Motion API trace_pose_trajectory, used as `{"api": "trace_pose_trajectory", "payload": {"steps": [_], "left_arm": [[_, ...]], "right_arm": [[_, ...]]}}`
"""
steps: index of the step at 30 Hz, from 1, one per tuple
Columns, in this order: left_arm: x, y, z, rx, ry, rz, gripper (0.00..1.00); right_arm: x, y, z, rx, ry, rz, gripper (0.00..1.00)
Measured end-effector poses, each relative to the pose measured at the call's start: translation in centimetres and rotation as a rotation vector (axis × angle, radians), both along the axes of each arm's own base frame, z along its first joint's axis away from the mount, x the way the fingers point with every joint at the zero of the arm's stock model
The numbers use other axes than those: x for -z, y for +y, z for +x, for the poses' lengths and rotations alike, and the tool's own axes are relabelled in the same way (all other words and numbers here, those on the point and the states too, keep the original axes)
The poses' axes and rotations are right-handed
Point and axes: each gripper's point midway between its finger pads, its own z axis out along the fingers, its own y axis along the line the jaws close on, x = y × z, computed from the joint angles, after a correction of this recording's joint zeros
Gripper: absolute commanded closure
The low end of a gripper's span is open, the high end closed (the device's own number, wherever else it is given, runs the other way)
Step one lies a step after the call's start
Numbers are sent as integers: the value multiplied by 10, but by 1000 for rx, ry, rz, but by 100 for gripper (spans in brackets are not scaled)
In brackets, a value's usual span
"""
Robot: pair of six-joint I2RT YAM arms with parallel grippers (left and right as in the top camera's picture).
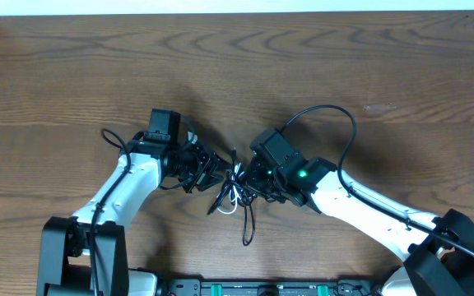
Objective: Untangle cables
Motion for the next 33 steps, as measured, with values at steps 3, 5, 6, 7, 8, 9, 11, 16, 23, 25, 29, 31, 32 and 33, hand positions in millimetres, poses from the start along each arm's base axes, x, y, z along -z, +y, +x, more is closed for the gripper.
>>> {"api": "trace_pose_trajectory", "payload": {"steps": [3,5,6,7,8,9,11,16,23,25,29,31,32,33], "left_arm": [[1,0,-1,2,2,9,62],[2,-3,-3,13,1,14,62],[2,-4,-3,19,2,15,62],[4,-7,-5,28,7,19,62],[5,-10,-7,33,15,21,64],[8,-12,-8,35,24,21,68],[14,-15,-9,37,47,24,74],[33,-15,-14,23,127,40,76],[51,-15,-6,18,130,50,76],[52,-15,-4,14,122,53,89],[52,-14,0,5,111,56,93],[52,-13,0,-1,113,56,93],[52,-12,1,-4,114,53,93],[51,-12,1,-7,114,47,92]], "right_arm": [[0,0,0,-1,-1,0,99],[0,0,0,-1,-1,0,99],[0,0,0,-1,0,0,99],[0,0,0,-1,-1,0,99],[0,0,0,-1,-1,0,99],[0,0,0,-2,-1,0,99],[0,0,0,-4,-3,-1,99],[0,0,0,-8,-6,0,99],[0,0,0,-17,-11,-1,99],[0,1,0,-19,-10,0,99],[-1,1,0,-23,-10,2,99],[-1,1,0,-23,-10,3,99],[-1,1,0,-24,-10,4,99],[-1,2,0,-24,-11,4,99]]}}
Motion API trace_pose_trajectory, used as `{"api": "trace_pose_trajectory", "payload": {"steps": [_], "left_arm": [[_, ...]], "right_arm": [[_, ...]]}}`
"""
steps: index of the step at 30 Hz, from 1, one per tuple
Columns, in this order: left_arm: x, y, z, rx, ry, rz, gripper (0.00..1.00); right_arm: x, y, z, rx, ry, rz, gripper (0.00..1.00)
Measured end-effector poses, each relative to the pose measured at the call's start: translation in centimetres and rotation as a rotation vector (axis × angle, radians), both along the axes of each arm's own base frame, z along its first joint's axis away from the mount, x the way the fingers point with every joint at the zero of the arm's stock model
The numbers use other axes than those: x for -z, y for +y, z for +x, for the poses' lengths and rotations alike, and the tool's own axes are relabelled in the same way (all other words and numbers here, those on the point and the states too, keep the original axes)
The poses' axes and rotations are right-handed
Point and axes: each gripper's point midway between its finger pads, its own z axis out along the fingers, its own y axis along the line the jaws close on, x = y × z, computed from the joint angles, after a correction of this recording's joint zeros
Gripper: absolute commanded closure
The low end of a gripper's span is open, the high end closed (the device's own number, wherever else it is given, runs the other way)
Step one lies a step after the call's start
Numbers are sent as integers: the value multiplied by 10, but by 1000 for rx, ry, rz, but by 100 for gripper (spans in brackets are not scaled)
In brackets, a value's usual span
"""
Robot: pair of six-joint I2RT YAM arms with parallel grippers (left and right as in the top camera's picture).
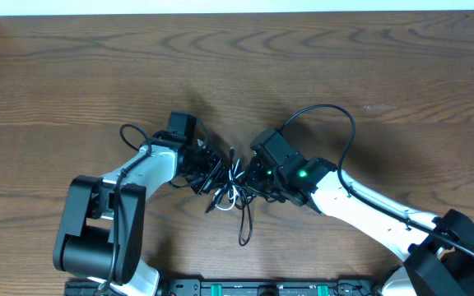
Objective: Untangle cables
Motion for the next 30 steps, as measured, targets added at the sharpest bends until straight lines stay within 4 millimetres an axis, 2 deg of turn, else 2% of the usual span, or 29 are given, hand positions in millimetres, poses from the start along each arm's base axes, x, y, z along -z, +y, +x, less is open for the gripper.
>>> {"api": "trace_pose_trajectory", "payload": {"steps": [7,13,17,22,27,30], "left_arm": [[-11,2,-3,1,8,-52,93],[-46,0,0,19,-100,-77,93],[-61,3,-8,22,-114,-66,92],[-51,3,-33,66,-45,29,93],[-47,-12,-38,141,-95,79,92],[-43,-14,-40,164,-109,115,92]], "right_arm": [[0,1,-1,0,4,5,99],[-12,16,7,3,-21,87,99],[-14,19,8,26,-6,109,99],[-15,19,9,54,8,118,99],[-15,17,16,91,-14,109,99],[-14,13,22,98,-52,81,99]]}}
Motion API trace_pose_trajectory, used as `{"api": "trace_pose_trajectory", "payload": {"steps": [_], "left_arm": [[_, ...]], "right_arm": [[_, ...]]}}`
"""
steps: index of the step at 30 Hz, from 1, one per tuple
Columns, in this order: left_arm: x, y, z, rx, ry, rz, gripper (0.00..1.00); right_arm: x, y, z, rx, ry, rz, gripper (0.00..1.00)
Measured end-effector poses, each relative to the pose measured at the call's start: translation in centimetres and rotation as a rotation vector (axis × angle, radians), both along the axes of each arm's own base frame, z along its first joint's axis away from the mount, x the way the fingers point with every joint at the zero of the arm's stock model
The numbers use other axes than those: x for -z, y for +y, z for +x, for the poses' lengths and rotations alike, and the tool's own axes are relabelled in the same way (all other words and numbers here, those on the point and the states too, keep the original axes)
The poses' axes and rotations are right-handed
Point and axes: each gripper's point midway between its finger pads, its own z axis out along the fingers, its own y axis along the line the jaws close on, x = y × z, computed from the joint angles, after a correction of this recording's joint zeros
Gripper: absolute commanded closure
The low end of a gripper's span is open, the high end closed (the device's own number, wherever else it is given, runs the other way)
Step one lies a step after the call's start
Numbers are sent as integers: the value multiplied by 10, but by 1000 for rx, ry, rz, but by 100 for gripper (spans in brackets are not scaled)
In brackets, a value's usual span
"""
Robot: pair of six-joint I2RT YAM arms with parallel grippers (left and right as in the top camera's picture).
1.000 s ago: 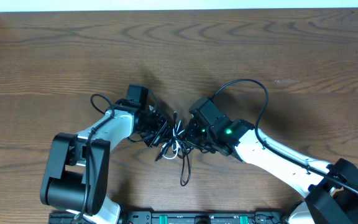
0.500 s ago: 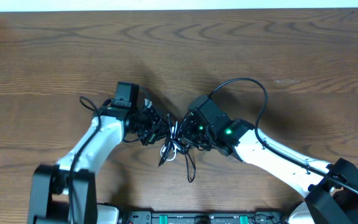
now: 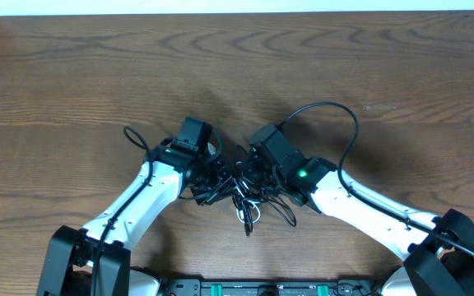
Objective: Untangle cables
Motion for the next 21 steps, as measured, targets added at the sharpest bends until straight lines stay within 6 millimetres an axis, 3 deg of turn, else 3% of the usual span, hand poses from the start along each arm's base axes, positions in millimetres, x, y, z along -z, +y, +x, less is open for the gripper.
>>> {"api": "trace_pose_trajectory", "payload": {"steps": [3,5,7,10,14,18,21], "left_arm": [[3,3,2,-3,-13,28,93],[3,4,4,-6,-22,38,93],[3,5,6,-8,-31,41,93],[3,4,9,-10,-48,42,93],[2,3,14,-11,-71,37,93],[2,2,17,-16,-80,35,93],[0,1,22,-20,-100,26,92]], "right_arm": [[3,-8,5,-45,-70,-66,99],[9,-20,4,-100,-91,-139,92],[11,-36,5,-137,-87,-205,77],[1,-63,12,-178,-92,-286,45],[-35,-81,20,-304,-206,-336,42],[-52,-85,1,-508,-281,-350,44],[-54,-72,-23,-748,-333,-295,44]]}}
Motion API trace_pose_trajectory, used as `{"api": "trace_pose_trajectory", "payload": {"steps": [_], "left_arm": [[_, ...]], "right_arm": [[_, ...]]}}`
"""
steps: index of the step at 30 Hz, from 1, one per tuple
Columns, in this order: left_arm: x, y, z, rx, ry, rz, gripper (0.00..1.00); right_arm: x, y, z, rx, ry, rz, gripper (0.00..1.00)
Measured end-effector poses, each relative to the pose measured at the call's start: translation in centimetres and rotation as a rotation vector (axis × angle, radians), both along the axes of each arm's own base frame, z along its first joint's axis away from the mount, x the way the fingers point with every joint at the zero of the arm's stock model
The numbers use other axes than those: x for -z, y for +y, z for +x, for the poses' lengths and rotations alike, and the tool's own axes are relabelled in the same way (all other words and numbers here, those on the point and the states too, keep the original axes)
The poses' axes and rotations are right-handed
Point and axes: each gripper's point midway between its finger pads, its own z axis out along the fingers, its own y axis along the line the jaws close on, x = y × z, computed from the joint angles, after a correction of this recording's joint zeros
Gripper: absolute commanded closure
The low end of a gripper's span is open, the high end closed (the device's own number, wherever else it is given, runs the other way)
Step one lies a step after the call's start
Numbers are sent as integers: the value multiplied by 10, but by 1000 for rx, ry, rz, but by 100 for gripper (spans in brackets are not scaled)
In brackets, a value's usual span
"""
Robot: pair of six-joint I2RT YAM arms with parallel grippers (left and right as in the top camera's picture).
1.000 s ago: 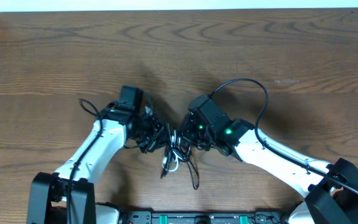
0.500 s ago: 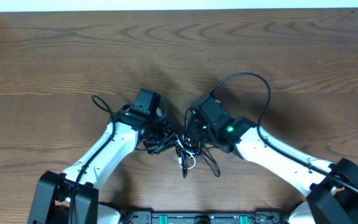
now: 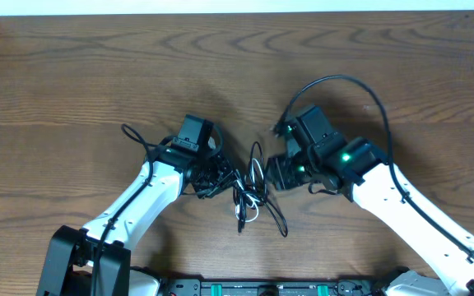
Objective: Untangle cables
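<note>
A tangle of black and white cables point(image 3: 250, 196) lies on the wooden table between my two arms. A black loop point(image 3: 257, 158) rises from it, and a black strand point(image 3: 280, 227) trails toward the front. My left gripper point(image 3: 223, 178) is at the tangle's left edge, shut on its strands. My right gripper point(image 3: 272, 173) is at the right edge, shut on a black cable. The fingertips of both are partly hidden by the wrists and the cables.
The right arm's own black lead point(image 3: 336, 80) arcs over its wrist, and the left arm's lead point(image 3: 134, 136) loops by its wrist. A light strip point(image 3: 220, 6) runs along the table's far edge. The arm bases sit at the front edge.
My right arm has shifted right and a little away from the left gripper. The cable bundle has spread, with a black loop now standing out between the grippers. The left gripper has barely moved.
At first both grippers sat on either side of the tangle, left one farther left. The left gripper then came closer to the bundle, and both met at it. Now the right gripper has drawn off to the right and the bundle is looser.
</note>
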Motion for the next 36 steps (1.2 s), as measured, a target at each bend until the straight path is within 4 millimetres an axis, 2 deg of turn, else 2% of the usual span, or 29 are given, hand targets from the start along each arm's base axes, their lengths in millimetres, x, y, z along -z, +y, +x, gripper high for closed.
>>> {"api": "trace_pose_trajectory", "payload": {"steps": [1,6,10,17,20,27,31,36], "left_arm": [[0,0,1,0,-4,-2,93],[-1,-1,3,0,-14,-5,93],[-1,-1,3,0,-14,-5,92],[-5,-8,-2,-10,29,-56,92],[-8,-13,-10,-26,87,-94,93],[-13,-19,-17,-49,147,-143,93],[-14,-17,-14,-70,155,-150,92],[-14,-7,-4,-125,151,-159,93]], "right_arm": [[0,1,-2,-17,0,1,45],[2,17,-39,-312,-5,8,46],[5,28,-52,-461,-59,-5,49],[14,30,-51,-575,-183,-123,55],[15,29,-47,-586,-220,-162,61],[18,29,-46,-612,-255,-191,62],[24,32,-47,-630,-273,-190,78],[24,40,-39,-612,-321,-167,90]]}}
